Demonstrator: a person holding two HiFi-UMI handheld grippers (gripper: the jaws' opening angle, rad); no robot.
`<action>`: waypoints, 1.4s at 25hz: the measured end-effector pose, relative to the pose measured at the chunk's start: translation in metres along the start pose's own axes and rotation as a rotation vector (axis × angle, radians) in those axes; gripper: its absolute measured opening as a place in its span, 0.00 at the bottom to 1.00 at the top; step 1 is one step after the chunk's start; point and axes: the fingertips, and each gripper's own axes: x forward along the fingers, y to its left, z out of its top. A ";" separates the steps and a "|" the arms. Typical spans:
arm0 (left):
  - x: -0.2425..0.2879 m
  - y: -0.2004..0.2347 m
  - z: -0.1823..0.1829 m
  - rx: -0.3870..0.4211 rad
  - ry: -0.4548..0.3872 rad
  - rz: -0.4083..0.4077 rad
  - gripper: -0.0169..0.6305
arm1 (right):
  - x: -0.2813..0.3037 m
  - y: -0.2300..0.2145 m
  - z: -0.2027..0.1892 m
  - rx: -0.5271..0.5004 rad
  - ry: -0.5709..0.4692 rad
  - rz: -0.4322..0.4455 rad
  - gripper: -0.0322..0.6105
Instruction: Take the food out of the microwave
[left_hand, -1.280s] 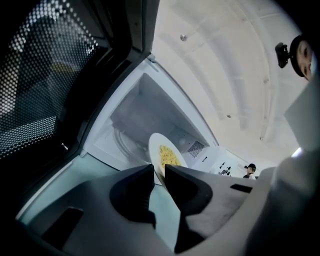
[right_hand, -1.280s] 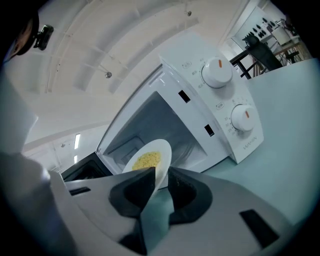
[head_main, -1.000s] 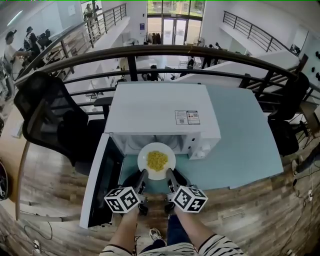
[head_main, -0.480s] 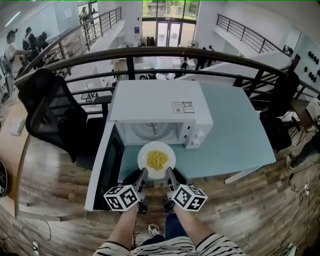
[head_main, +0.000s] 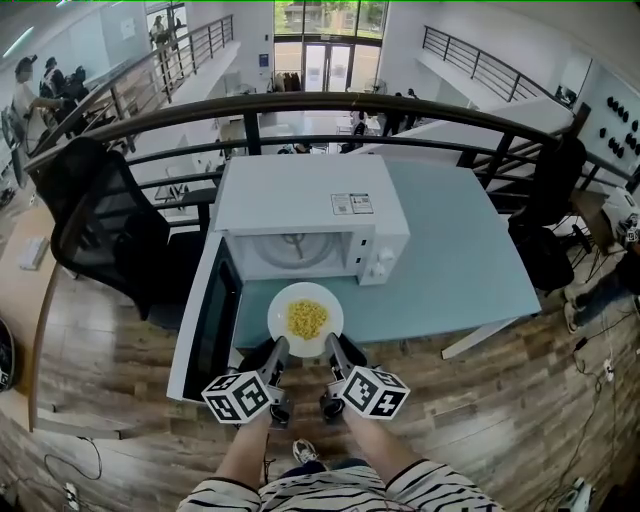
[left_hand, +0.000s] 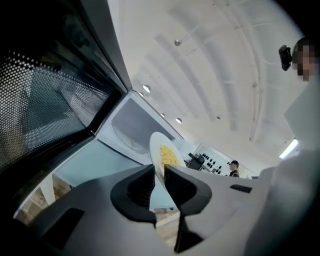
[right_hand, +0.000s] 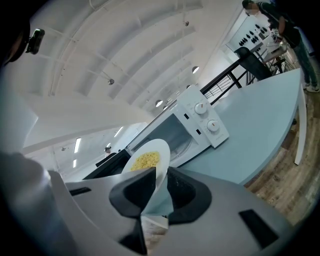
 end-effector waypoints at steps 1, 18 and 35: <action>-0.002 -0.002 -0.002 -0.001 -0.002 0.001 0.14 | -0.003 0.000 0.000 0.000 0.003 0.003 0.18; -0.051 -0.053 -0.053 -0.042 -0.060 0.089 0.14 | -0.078 -0.007 -0.008 -0.016 0.101 0.082 0.17; -0.098 -0.100 -0.119 -0.087 -0.096 0.150 0.14 | -0.157 -0.024 -0.027 -0.025 0.177 0.132 0.17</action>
